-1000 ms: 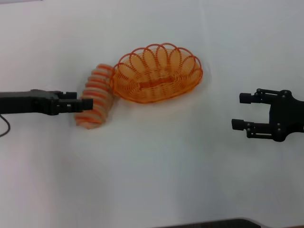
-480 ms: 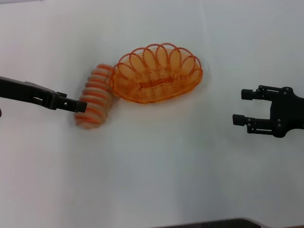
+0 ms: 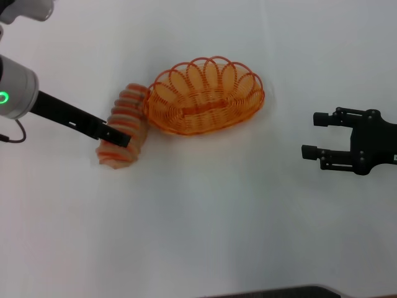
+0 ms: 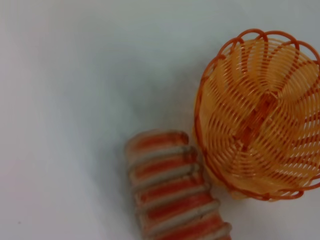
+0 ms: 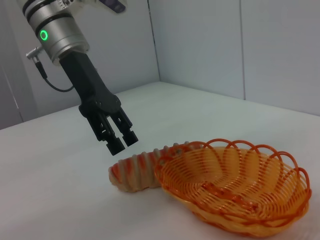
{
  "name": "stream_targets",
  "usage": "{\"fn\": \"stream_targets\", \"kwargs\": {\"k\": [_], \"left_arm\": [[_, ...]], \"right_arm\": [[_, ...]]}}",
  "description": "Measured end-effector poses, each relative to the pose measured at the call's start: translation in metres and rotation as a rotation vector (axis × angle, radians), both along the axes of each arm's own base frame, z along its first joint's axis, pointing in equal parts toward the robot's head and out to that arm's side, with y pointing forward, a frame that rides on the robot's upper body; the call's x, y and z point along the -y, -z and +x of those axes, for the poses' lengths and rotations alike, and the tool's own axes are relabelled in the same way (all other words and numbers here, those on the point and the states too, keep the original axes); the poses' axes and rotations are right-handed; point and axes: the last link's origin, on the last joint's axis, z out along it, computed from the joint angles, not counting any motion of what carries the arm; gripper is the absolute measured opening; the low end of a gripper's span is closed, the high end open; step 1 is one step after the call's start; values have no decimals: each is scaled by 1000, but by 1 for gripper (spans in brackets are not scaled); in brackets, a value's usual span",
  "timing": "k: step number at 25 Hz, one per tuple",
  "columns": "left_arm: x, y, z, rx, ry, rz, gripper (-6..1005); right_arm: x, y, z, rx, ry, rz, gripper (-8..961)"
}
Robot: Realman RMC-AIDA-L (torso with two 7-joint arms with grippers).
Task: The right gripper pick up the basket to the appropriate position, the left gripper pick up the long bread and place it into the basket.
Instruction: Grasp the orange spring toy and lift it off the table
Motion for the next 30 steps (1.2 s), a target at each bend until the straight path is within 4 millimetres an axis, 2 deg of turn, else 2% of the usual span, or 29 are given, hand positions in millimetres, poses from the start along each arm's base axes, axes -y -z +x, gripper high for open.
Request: {"fn": "stream_targets", "kwargs": {"k": [10,30], "left_arm": [[-9,13,13,-51,-56,55,794],[-11,26,12,-81,-127,42,792]], "right_arm": [[-4,0,-1,-5,11,7,778],[-10,-1,-6,-6,1,2,778]]}}
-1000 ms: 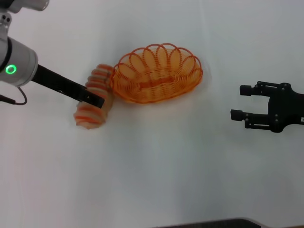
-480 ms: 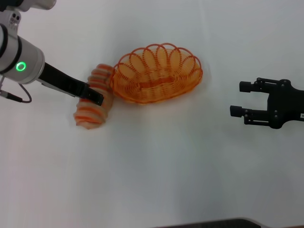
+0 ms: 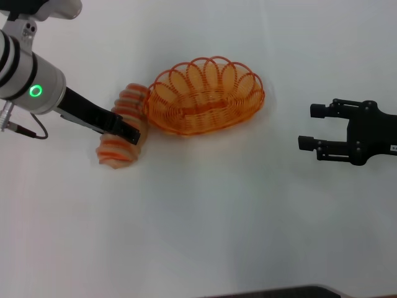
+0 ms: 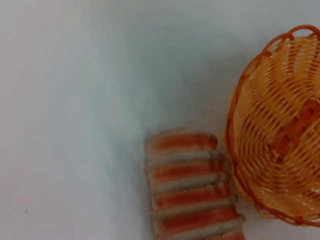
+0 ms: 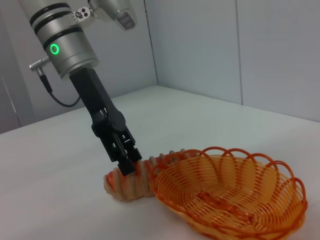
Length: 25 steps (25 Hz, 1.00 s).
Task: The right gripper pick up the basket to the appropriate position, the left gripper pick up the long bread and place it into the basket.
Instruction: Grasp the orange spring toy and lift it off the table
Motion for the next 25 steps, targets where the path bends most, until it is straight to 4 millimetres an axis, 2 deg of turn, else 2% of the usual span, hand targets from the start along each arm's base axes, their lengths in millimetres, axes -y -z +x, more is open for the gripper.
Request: {"fn": "stream_targets", "kwargs": {"k": [25], "left_arm": [[0,16,-6,-104,64,-16,757]], "right_arm": [[-8,1,-4,6,-3,1,778]]}}
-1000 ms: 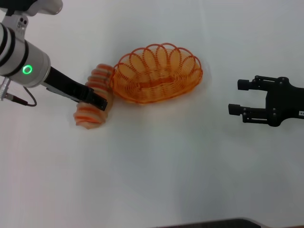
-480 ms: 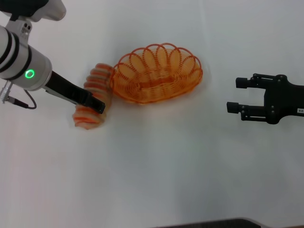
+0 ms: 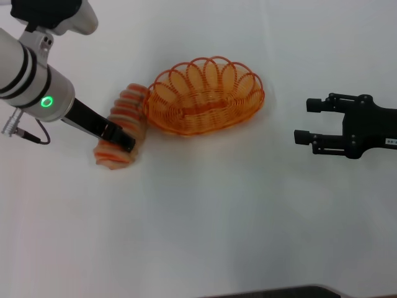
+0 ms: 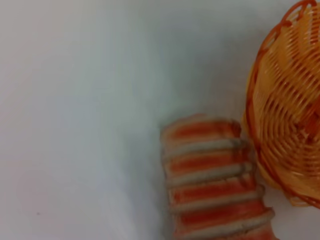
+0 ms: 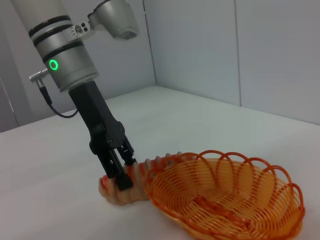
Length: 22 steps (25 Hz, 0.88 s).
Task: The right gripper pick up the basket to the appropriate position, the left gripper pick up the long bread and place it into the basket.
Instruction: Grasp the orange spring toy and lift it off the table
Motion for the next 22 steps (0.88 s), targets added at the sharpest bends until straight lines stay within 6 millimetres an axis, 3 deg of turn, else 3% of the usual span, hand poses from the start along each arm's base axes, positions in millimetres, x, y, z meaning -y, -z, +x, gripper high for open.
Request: {"fn": "stream_targets", "kwargs": {"k": [22], "left_arm": [[-16,-20,-1,-35,37,89,524]], "right_arm": [[-5,0,-4,-4,-6,11,778]]}}
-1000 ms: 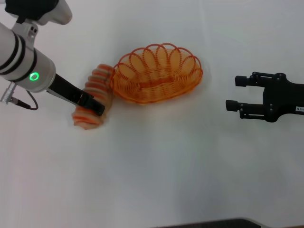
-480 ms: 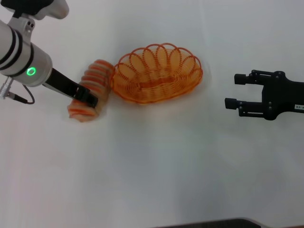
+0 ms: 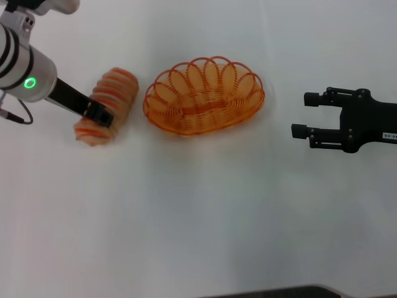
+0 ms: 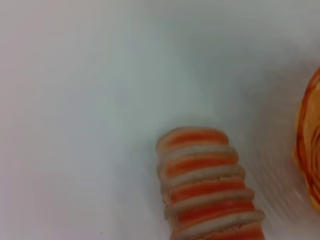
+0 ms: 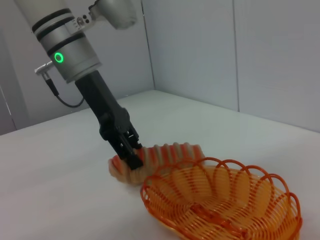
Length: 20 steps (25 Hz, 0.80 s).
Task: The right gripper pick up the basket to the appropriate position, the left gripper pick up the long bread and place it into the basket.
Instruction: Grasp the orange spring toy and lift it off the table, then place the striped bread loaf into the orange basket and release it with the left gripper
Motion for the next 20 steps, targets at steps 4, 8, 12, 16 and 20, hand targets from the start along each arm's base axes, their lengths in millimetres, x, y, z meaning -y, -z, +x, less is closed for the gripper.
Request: {"fn": "stream_targets", "kwargs": {"k": [4,8,12,16,20], "left_arm": [[-6,-10,7,-12,64,9,486],[-15,-27,19,-1,153,18,453],[-20,-37,33,38,244,-33,421],[-17,-35,61,135,414,-138,391],[-12,-31,78,185,540,-202,366]], "right_arm": [[-1,0,-1,1,-2,-1,778],[-1,0,-1,3,-6,-4,777],[-2,1,-2,5,-9,-7,776],[-2,0,-2,6,-11,-8,775],[-2,0,-3,7,-18,-14,775]]}}
